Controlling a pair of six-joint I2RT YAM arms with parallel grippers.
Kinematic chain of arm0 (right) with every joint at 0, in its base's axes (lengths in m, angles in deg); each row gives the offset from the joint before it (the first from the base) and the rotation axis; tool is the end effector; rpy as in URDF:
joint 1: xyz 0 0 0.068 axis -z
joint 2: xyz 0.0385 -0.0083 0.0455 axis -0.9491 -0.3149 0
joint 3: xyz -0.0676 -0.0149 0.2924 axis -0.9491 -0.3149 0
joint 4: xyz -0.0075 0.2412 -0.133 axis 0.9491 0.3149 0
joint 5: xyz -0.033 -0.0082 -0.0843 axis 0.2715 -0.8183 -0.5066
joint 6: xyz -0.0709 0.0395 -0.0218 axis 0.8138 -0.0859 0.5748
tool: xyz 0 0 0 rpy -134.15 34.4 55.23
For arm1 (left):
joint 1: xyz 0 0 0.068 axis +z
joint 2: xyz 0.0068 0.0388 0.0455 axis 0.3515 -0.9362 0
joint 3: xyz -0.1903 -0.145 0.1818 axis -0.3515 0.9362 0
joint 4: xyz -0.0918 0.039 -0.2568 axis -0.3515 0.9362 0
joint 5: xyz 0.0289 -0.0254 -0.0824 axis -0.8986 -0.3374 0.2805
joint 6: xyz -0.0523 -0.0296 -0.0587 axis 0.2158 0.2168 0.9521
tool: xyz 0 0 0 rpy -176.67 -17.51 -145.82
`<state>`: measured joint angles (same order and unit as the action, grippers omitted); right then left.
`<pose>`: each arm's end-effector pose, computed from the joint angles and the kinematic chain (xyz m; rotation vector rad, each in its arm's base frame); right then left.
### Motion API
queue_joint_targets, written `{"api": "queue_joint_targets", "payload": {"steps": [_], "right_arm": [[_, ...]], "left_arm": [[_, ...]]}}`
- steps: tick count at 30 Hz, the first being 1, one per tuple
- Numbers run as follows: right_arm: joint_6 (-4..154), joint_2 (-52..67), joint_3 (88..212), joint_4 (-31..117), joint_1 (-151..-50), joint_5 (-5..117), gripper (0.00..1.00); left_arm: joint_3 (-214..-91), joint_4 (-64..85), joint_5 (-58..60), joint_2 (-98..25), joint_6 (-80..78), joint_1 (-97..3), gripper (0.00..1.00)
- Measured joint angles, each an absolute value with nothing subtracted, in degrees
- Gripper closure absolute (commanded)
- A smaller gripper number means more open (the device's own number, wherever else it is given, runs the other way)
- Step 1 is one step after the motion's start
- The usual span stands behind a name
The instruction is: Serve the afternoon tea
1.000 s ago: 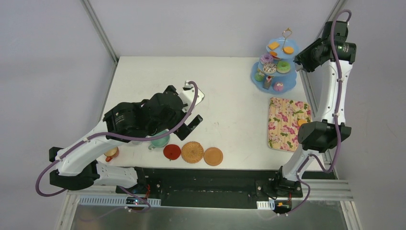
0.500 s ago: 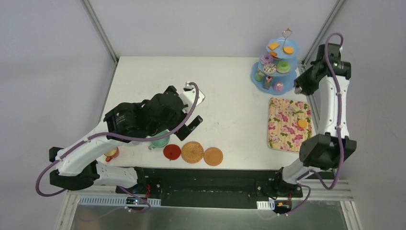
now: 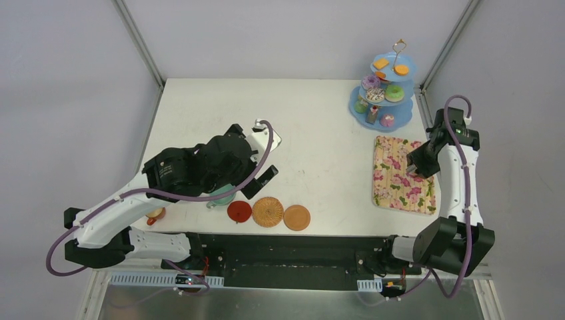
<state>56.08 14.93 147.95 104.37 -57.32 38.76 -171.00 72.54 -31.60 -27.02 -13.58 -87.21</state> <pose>0.2556 -0.0777 0.3238 0.9555 2.4558 -0.1502 0.1165 -0.1933 0.4642 0.9706 1.8921 -0.2207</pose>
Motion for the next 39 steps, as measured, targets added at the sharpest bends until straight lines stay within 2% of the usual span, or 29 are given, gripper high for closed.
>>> {"api": "queue_joint_targets", "payload": {"steps": [8, 39], "right_arm": [[53.96, 14.95, 143.21, 101.29, -56.36, 37.88, 0.54], [54.62, 8.37, 143.32, 98.34, -56.1, 36.38, 0.51]], "left_arm": [[-170.1, 72.13, -31.64, -25.92, -13.95, -87.21, 0.0], [-169.55, 71.6, -31.82, -25.94, -13.99, -87.21, 0.0]]}}
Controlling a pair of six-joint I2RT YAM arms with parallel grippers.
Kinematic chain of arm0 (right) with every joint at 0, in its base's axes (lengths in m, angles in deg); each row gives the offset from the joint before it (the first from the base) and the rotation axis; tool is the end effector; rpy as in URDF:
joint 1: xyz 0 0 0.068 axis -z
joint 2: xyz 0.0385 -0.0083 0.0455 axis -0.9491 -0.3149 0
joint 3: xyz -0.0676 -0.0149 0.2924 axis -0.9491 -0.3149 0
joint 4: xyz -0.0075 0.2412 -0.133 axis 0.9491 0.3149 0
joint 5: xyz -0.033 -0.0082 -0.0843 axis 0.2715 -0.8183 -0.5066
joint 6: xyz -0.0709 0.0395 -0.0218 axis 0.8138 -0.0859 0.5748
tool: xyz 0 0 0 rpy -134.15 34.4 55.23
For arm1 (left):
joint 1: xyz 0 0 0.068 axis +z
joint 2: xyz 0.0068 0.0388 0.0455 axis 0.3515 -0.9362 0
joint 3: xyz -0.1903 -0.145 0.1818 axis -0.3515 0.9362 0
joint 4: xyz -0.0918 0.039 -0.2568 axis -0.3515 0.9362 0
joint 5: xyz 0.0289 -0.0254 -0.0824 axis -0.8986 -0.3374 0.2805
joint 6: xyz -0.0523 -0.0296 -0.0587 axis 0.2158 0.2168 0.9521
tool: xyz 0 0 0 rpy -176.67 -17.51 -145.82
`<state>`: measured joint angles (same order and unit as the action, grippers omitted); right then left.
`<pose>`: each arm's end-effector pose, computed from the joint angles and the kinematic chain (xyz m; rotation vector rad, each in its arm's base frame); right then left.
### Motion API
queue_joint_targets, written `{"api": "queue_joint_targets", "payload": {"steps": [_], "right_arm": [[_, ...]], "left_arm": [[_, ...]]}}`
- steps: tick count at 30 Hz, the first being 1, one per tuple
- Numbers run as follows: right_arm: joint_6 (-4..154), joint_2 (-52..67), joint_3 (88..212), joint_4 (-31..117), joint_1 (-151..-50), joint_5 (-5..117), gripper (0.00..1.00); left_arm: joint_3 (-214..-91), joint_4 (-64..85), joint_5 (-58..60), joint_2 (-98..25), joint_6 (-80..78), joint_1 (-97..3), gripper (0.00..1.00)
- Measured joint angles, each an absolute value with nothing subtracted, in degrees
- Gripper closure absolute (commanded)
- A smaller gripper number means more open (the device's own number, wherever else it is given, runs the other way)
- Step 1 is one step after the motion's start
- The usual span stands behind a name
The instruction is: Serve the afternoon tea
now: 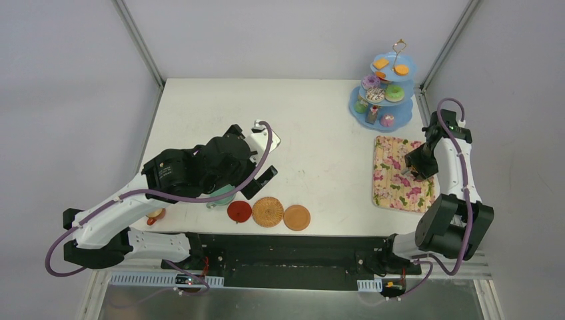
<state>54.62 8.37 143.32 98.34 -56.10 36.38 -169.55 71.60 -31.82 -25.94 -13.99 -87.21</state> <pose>0.2791 -0.0932 0.2746 1.0446 2.5069 -0.2231 0.1154 -0.1903 0.4617 0.9683 1.8821 -0.2191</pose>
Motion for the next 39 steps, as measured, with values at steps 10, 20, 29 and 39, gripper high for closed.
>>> {"api": "queue_joint_targets", "payload": {"steps": [10, 20, 29, 39], "right_arm": [[55.21, 6.21, 143.4, 98.01, -56.1, 36.73, 0.54], [55.43, 6.23, 143.4, 97.31, -56.07, 38.08, 0.68], [55.47, 12.46, 144.56, 98.49, -56.07, 41.21, 0.76], [55.45, 17.79, 155.58, 96.24, -56.07, 50.82, 0.76]], "left_arm": [[-169.58, 71.58, -31.82, -25.94, -14.1, -87.21, 0.0], [-169.58, 71.58, -31.86, -25.94, -14.19, -87.21, 0.0], [-169.58, 71.58, -31.79, -26.16, -14.19, -87.21, 0.0], [-170.01, 71.62, -31.62, -26.36, -14.13, -87.23, 0.0]]}}
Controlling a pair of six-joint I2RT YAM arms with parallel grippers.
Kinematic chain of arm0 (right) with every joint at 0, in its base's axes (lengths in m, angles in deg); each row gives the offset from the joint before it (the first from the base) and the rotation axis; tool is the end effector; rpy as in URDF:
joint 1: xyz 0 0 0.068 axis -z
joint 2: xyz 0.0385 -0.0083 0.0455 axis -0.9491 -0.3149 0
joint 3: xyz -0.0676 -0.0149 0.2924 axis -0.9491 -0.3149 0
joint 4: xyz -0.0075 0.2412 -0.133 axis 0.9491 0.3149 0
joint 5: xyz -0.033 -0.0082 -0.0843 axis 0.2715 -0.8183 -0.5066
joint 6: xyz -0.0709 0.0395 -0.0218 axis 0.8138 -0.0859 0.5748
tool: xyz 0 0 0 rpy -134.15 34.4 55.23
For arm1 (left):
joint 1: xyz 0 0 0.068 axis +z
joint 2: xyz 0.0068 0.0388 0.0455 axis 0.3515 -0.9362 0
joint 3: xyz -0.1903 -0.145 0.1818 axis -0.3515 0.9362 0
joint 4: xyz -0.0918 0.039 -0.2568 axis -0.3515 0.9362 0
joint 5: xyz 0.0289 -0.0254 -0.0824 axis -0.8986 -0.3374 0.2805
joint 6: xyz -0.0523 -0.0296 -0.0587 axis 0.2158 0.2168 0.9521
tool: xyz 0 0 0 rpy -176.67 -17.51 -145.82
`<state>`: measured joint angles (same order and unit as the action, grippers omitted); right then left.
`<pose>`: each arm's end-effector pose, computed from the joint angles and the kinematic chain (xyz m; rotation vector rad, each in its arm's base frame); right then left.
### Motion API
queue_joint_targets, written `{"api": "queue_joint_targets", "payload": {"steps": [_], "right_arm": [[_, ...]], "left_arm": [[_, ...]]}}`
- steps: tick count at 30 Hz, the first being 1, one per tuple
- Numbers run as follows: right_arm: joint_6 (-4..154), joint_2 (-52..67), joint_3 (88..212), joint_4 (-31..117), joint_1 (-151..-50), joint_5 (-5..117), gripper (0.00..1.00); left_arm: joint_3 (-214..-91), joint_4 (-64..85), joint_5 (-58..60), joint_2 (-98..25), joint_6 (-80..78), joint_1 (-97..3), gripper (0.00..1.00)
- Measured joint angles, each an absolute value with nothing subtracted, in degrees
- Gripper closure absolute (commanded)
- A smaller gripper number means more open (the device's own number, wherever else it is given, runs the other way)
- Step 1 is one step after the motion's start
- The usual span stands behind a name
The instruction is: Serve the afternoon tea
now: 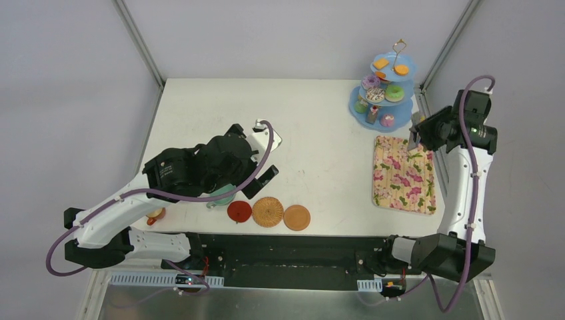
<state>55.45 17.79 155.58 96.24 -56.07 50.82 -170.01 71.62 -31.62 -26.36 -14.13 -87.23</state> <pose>0.2670 -0.0709 0.3939 0.8143 2.1835 0.1486 0.1159 -0.1922 0.4627 0.9730 1.8806 -0.2215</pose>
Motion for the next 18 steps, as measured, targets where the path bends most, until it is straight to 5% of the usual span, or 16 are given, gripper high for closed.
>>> {"api": "queue_joint_targets", "payload": {"steps": [18], "right_arm": [[56.19, -11.62, 196.14, 83.76, -55.7, 68.0, 0.76]], "left_arm": [[-176.94, 74.62, -29.8, -32.48, -9.12, -87.23, 0.0]]}}
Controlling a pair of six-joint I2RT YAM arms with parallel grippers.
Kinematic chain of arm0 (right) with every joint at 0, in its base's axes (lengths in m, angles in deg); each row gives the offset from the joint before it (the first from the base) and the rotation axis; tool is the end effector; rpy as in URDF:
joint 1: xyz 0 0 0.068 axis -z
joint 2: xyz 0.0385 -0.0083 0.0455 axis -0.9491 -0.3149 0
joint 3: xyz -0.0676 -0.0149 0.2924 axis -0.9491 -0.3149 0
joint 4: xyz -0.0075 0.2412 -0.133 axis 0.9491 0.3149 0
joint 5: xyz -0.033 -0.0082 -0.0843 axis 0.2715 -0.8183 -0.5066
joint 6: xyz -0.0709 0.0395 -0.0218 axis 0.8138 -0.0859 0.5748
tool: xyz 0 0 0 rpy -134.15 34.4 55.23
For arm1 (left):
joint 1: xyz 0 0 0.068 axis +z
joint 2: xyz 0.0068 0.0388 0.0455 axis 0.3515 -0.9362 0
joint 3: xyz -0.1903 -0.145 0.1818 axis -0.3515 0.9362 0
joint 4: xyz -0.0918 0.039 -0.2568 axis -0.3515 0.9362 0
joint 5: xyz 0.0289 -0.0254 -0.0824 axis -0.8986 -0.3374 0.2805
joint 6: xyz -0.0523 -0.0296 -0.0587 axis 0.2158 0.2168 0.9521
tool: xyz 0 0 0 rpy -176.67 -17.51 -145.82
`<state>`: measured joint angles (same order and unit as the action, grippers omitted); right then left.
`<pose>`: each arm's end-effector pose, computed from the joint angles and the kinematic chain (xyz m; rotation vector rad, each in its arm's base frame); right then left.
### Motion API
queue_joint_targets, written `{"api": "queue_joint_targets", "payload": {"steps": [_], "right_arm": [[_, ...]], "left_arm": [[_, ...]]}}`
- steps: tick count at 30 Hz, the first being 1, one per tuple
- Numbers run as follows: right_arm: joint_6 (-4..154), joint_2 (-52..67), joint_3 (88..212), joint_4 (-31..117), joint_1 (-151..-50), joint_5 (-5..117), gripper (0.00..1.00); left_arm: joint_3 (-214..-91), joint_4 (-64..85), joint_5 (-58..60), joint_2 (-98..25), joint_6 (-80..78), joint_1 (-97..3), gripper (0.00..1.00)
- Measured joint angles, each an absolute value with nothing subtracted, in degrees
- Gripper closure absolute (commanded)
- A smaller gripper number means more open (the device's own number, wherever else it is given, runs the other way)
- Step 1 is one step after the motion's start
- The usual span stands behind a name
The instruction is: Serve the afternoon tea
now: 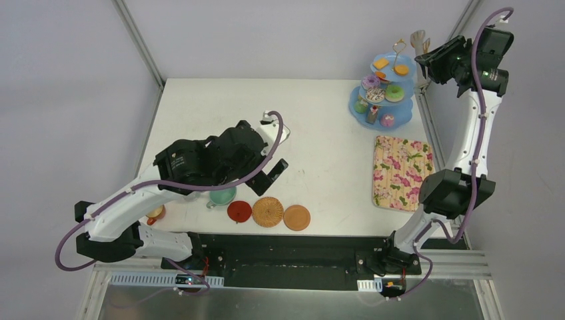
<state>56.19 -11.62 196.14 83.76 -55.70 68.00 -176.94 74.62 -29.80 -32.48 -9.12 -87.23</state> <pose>0.4173 -0.0932 0.5039 0.4583 1.8625 0.4455 0.1235 -0.2153 0.4725 0.9362 1.9522 -0.2784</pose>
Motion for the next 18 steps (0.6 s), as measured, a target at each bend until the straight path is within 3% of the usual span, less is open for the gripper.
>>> {"api": "queue_joint_targets", "payload": {"steps": [18], "right_arm": [[52.83, -21.46, 199.75, 80.96, -52.77, 75.52, 0.76]], "left_arm": [[-182.23, 78.62, -31.01, -34.08, -2.94, -87.26, 0.0]]}}
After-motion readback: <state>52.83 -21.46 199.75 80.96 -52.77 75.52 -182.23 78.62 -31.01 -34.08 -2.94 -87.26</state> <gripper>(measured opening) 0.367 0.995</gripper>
